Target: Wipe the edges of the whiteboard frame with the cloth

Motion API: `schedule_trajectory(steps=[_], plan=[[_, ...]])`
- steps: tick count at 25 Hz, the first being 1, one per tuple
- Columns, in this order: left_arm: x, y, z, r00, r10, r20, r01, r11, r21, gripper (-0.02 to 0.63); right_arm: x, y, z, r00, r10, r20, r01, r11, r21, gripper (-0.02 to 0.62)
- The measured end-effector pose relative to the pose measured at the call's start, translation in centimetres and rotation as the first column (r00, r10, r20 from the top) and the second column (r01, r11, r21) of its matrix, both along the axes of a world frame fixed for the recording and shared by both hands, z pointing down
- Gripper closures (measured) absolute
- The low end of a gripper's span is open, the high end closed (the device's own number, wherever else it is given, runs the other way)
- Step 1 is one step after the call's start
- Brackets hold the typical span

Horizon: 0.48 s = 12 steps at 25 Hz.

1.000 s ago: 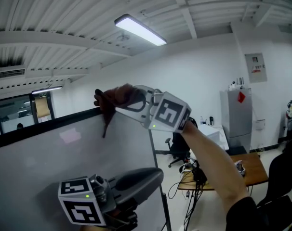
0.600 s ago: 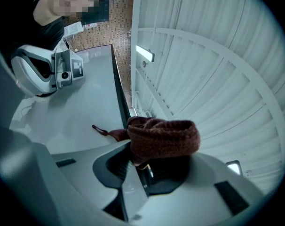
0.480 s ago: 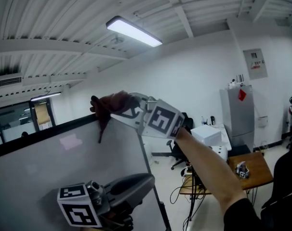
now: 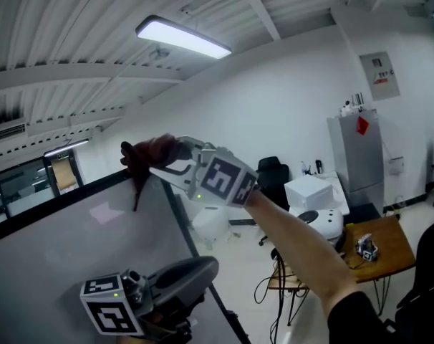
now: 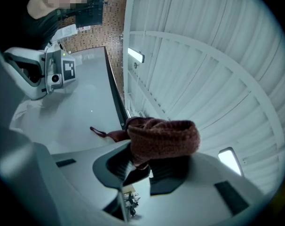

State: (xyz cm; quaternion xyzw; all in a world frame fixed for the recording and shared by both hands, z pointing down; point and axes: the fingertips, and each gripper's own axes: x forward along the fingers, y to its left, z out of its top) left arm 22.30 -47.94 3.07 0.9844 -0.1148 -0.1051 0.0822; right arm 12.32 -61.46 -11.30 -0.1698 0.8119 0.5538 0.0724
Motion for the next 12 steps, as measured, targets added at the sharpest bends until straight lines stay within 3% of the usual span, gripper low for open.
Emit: schedule_trajectory(steps=[3,7,12], plan=[[0.5,-1.8,0.2,1.0,-0.019,-0.001,0.019,1.0,-0.01,0.609,0.6,-0.7,-0.1,0.999,-0.044,0.03,0.045,0.999,-0.022,0.509],[0.6,-3.1,0.6,0.999,-0.043,0.001,0.043,0.999,-0.025,0.609,1.4,-1.5,0.0,0.984,-0.13,0.119,0.144,0.982,-0.121,0.509],[1.3,-3.9,0.9,0.998,-0.065,0.001,0.065,0.997,-0.039,0.609,3.0,-4.4,0.0,0.935,-0.211,0.287,0.305,0.89,-0.338,0.509]])
